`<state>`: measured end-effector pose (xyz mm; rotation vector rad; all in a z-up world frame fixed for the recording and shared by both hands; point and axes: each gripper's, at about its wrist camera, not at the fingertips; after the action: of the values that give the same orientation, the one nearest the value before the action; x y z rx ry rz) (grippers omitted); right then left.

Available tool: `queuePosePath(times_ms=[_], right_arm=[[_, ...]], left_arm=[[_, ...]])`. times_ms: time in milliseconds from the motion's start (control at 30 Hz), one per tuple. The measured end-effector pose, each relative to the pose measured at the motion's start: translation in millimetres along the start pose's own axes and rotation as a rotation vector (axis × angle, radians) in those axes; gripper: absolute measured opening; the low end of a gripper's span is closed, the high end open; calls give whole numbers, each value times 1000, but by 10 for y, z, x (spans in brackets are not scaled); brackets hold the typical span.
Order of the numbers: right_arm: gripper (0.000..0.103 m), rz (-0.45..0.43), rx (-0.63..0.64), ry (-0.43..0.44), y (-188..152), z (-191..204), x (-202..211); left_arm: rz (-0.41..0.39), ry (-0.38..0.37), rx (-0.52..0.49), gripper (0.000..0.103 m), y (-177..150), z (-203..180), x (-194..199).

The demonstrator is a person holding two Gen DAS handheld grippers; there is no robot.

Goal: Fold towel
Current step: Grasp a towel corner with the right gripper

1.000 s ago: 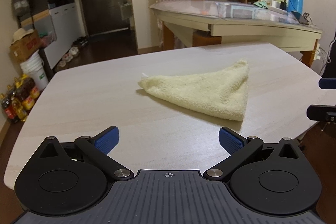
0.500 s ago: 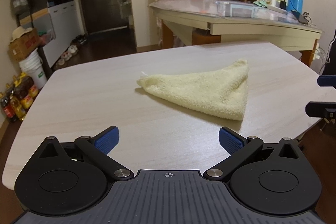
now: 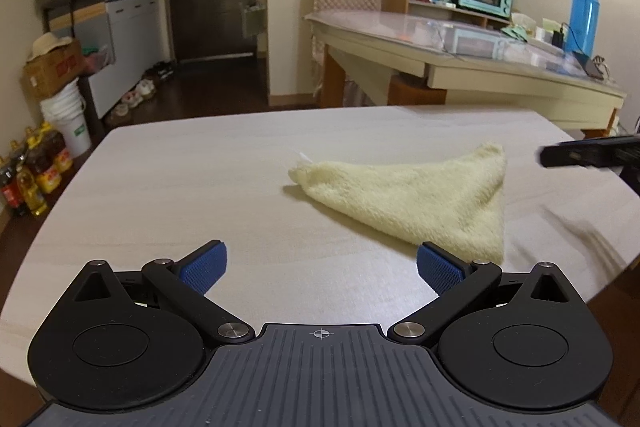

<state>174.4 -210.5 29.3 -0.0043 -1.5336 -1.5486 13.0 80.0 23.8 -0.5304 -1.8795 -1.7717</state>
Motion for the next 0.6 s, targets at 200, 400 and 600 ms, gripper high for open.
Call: queuePosePath(times_ms=[200, 400, 600], right_arm=[[33, 43, -70, 22, 89, -184, -417], [6, 5, -72, 21, 104, -179, -508], [6, -93, 155, 193, 98, 660, 82]], left_arm=[[-4, 23, -2, 103, 69, 103, -86], [-7, 47, -3, 103, 137, 206, -171], [-44, 117, 1, 103, 222, 544, -72]])
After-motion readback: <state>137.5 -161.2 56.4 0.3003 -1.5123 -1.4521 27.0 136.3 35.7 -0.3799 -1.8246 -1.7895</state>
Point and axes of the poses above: each gripper's, at about its wrist camera, not at the fingertips, and x roughly against the way its jaws point, z to its left, y to its top, and after that the axes turned 1 degree about x, right-handed
